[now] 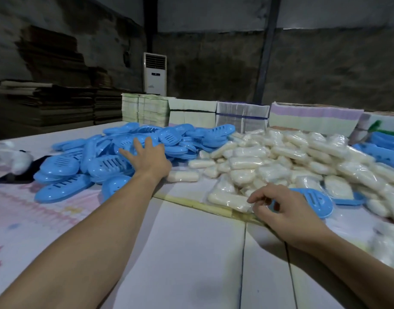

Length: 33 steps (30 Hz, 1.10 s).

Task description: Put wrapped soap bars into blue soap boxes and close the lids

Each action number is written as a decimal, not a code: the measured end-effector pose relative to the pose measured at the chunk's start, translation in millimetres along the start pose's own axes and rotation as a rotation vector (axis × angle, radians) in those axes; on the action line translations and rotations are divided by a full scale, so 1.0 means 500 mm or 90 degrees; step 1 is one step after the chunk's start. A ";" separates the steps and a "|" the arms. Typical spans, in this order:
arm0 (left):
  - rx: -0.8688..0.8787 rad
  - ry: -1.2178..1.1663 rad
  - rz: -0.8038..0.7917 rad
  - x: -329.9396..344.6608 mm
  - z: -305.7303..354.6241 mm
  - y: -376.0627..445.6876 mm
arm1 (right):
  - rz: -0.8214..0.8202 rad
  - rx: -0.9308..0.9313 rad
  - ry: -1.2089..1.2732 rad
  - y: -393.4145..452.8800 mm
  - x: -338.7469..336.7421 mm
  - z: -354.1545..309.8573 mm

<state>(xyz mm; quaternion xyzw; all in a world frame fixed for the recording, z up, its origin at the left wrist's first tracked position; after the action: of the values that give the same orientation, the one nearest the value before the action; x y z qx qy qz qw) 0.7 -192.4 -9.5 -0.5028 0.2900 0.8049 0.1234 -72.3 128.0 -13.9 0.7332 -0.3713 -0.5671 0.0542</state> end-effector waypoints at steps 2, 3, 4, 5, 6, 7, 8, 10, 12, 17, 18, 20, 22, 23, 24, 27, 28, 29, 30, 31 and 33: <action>-0.013 -0.029 0.015 -0.004 -0.009 0.002 | -0.002 0.001 0.001 -0.001 0.000 0.001; -0.025 -0.035 0.002 -0.001 -0.015 0.001 | -0.001 0.003 0.001 -0.002 0.000 0.001; -0.036 -0.032 -0.017 0.003 -0.019 -0.001 | 0.003 0.005 0.003 -0.002 -0.001 0.002; -0.041 -0.027 -0.035 0.006 -0.020 -0.003 | 0.008 0.006 0.006 -0.002 -0.002 0.003; -0.040 -0.026 -0.044 0.007 -0.020 -0.004 | 0.013 0.007 0.009 -0.002 -0.004 0.003; -0.033 -0.031 -0.045 0.005 -0.019 -0.006 | 0.015 0.008 0.010 -0.002 -0.004 0.003; -0.024 -0.038 -0.040 0.001 -0.018 -0.008 | 0.014 0.010 0.008 -0.002 -0.004 0.003; -0.002 -0.055 -0.031 -0.007 -0.013 -0.012 | 0.010 0.007 0.002 -0.001 -0.003 0.001; 0.012 -0.083 -0.038 -0.010 -0.007 -0.016 | 0.012 0.003 0.003 -0.001 -0.003 -0.001; 0.095 -0.157 -0.036 -0.014 0.043 -0.034 | 0.007 -0.004 -0.004 -0.003 -0.003 -0.002; 0.127 -0.169 -0.039 -0.012 0.058 -0.038 | 0.009 -0.005 -0.006 -0.002 -0.003 -0.001; 0.169 -0.162 -0.059 -0.004 0.075 -0.046 | 0.006 0.001 -0.011 -0.001 0.000 0.001; 0.156 -0.126 -0.085 0.003 0.068 -0.047 | 0.001 0.001 -0.014 0.000 0.002 0.004; 0.145 -0.119 -0.089 0.005 0.063 -0.045 | 0.002 -0.002 -0.010 0.000 0.000 0.004; 0.143 -0.129 -0.083 0.005 0.060 -0.043 | 0.006 -0.004 -0.006 -0.001 -0.002 0.004; 0.202 -0.191 -0.040 0.002 0.080 -0.045 | 0.012 -0.003 -0.005 -0.001 -0.003 0.005; 0.219 -0.191 -0.035 0.003 0.090 -0.047 | 0.009 -0.003 -0.007 0.000 -0.002 0.006; 0.219 -0.167 -0.033 0.005 0.095 -0.048 | 0.007 -0.005 -0.010 0.000 -0.001 0.005; 0.198 -0.127 -0.034 0.008 0.092 -0.046 | 0.005 -0.007 -0.011 0.000 -0.001 0.004; 0.155 -0.087 -0.036 0.009 0.078 -0.040 | 0.005 -0.010 -0.010 0.001 -0.001 0.003; 0.044 -0.050 -0.044 0.009 0.031 -0.022 | 0.010 -0.012 0.002 -0.002 -0.001 0.002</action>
<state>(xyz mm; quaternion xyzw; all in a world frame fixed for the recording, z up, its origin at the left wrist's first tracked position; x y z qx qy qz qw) -7.3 -174.6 -12.0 -0.4756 0.2950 0.8090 0.1794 -72.9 129.4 -14.3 0.7306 -0.3717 -0.5690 0.0658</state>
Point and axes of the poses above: each hand's wrist, its own y-axis towards the middle knuckle, its own x-axis out of the palm, z = x × y, the point moved 5 cm from there along y, towards the middle knuckle, and after that the axes turned 8 degrees about -y, right-handed, at the moved point
